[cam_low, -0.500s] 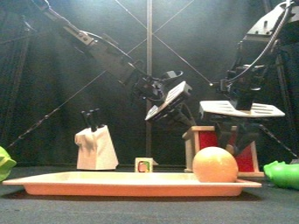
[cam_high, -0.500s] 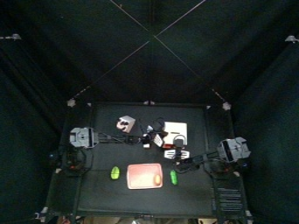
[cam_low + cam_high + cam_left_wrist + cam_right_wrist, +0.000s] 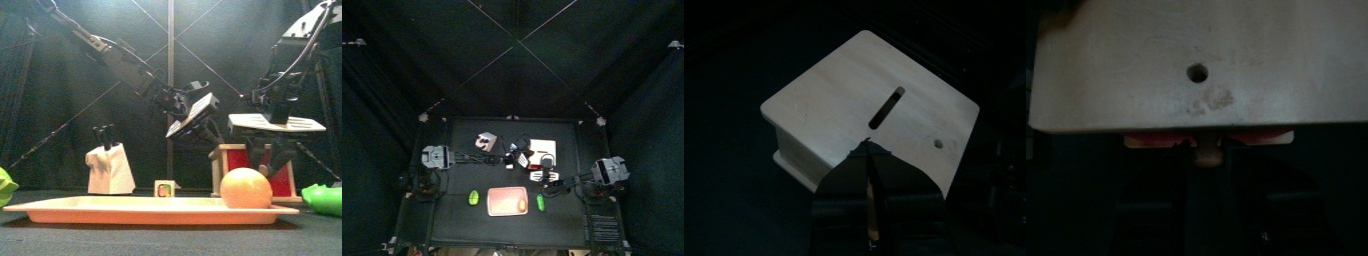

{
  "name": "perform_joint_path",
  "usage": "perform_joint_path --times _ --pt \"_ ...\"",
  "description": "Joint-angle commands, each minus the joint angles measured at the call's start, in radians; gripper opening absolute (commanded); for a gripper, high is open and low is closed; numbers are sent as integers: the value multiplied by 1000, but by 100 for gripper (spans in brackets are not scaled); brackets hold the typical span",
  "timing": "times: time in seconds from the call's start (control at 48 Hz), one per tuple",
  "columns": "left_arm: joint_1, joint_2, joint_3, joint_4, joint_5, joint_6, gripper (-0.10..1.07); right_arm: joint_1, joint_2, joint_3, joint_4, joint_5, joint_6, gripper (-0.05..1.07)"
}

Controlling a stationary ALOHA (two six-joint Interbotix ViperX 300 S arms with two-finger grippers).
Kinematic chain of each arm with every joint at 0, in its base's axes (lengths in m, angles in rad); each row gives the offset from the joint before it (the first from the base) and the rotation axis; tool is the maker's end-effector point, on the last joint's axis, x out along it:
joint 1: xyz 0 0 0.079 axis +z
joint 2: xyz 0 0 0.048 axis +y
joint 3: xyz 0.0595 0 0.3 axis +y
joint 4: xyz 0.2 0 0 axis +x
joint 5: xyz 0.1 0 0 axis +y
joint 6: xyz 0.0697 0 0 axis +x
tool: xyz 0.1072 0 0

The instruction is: Open drawer

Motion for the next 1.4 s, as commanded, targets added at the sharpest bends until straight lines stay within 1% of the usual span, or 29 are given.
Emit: perform_joint_path --times 0.0,0.25,0.438,0.75,0.917,1.375 --pt "17 -3 -8 -2 -2 0 30 6 -35 -17 28 -23 -32 36" --pt "17 -5 -6 -2 -2 0 30 9 -35 -26 94 -52 -118 36" --pt "17 -5 -5 -2 -2 0 30 29 -43 -26 137 -58 -164 36" --pt "17 -6 -3 -2 2 0 30 83 -63 -25 150 -57 -166 36" --pt "17 -8 -3 -2 2 0 30 98 -64 -21 190 -58 -167 36" --pt "17 -8 -3 -2 0 0 30 143 -84 -26 183 -58 -166 36"
